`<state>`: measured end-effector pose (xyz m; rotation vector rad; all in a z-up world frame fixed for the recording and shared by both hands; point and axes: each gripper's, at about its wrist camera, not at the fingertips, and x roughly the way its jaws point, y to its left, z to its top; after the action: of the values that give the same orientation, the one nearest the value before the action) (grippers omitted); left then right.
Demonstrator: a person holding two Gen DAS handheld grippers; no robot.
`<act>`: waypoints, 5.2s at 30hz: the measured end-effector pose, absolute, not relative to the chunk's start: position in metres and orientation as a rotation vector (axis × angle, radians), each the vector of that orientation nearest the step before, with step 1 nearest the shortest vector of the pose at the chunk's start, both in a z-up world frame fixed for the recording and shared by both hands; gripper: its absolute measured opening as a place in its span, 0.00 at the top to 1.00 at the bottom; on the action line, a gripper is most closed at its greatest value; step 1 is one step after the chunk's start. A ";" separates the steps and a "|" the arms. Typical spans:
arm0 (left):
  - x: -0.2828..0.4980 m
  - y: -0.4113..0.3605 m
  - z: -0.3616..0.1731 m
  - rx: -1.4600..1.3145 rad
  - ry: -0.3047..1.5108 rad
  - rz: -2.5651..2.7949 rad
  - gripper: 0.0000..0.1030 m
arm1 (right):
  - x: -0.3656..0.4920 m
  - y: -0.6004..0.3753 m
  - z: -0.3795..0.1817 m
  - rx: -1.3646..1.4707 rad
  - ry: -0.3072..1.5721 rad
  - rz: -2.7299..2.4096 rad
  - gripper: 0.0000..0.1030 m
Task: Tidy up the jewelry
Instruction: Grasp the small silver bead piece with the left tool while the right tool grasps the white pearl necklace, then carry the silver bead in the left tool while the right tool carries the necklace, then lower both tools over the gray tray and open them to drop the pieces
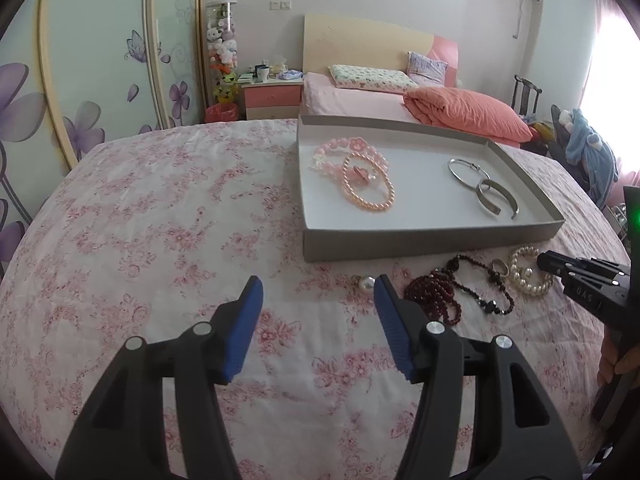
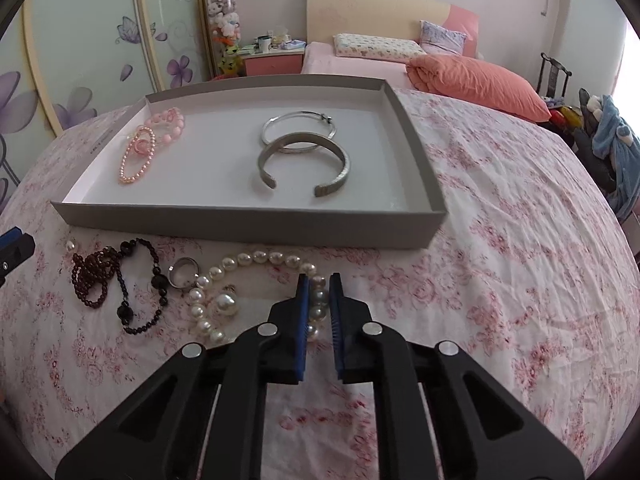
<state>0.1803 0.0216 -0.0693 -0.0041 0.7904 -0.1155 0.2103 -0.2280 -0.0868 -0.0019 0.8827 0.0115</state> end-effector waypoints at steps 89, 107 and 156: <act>0.126 -0.028 0.013 0.072 0.431 -0.042 0.85 | 0.117 -0.200 0.033 0.027 0.323 0.159 0.90; 0.119 -0.047 0.026 0.092 0.377 -0.037 0.85 | 0.103 -0.205 0.042 0.014 0.225 0.110 0.90; 0.306 -0.051 -0.033 -0.003 0.589 -0.149 0.64 | 0.273 -0.204 -0.009 0.123 0.515 0.134 0.85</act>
<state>0.3058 -0.0509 -0.0329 -0.0035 0.5885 -0.1487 0.2730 -0.2042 -0.0087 0.1234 0.5153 0.1343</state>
